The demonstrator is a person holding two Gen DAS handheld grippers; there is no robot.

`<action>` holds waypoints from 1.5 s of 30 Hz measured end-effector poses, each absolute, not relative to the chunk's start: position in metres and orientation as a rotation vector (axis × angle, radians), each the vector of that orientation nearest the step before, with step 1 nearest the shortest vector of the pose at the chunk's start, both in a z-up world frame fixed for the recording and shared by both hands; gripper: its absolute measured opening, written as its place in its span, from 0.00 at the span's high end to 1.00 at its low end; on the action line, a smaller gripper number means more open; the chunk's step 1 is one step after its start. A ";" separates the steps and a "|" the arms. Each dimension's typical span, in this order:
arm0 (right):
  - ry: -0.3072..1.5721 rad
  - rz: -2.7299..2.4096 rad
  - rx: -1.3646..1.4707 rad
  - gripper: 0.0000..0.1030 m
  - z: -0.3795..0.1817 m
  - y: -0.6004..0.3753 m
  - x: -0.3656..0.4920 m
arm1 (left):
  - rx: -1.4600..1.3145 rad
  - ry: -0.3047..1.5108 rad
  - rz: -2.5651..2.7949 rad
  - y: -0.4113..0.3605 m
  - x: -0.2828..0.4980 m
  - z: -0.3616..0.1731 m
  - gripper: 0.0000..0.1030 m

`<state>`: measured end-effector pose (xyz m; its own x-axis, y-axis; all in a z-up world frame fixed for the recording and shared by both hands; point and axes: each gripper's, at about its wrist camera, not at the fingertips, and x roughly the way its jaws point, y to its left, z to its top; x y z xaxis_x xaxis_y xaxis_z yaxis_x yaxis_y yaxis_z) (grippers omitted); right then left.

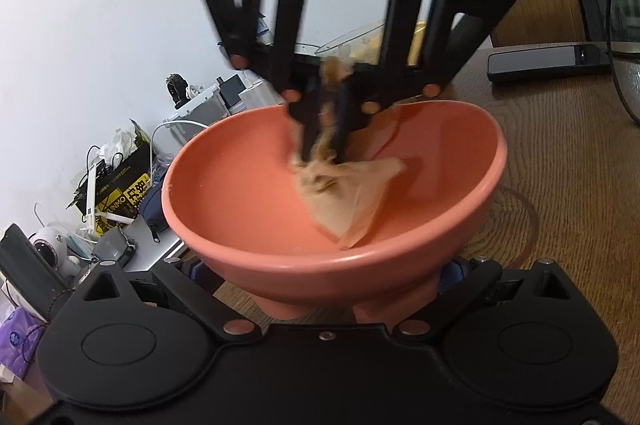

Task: Clean bowl
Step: 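Rub the towel around the bowl interior with the right gripper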

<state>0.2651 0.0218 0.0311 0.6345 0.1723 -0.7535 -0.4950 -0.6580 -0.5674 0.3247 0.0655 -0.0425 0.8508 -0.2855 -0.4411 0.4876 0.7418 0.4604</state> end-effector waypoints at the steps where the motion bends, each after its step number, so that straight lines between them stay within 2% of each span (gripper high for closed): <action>1: 0.189 1.052 -2.063 0.91 0.031 0.021 0.262 | 0.597 0.358 -0.431 0.064 0.325 -0.042 0.05; 7: -0.085 0.991 -2.170 0.91 0.028 0.019 0.250 | 0.594 0.361 -0.431 0.064 0.328 -0.042 0.05; 20: 0.015 0.967 -2.351 0.91 0.025 -0.023 0.226 | 0.591 0.363 -0.432 0.062 0.323 -0.040 0.04; 24: -0.027 1.046 -2.382 0.91 0.023 -0.033 0.200 | 0.589 0.363 -0.437 0.067 0.327 -0.038 0.04; 28: -0.185 1.180 -2.389 0.91 0.018 -0.042 0.177 | 0.595 0.359 -0.439 0.066 0.325 -0.040 0.05; 31: -0.452 1.263 -2.390 0.91 0.013 -0.050 0.176 | 0.609 0.351 -0.442 0.065 0.323 -0.041 0.04; 35: -0.580 1.267 -2.375 0.91 0.017 -0.052 0.189 | 0.601 0.358 -0.447 0.065 0.322 -0.040 0.04; 45: -0.498 1.113 -2.372 0.91 0.037 -0.035 0.231 | 0.588 0.368 -0.451 0.064 0.315 -0.039 0.04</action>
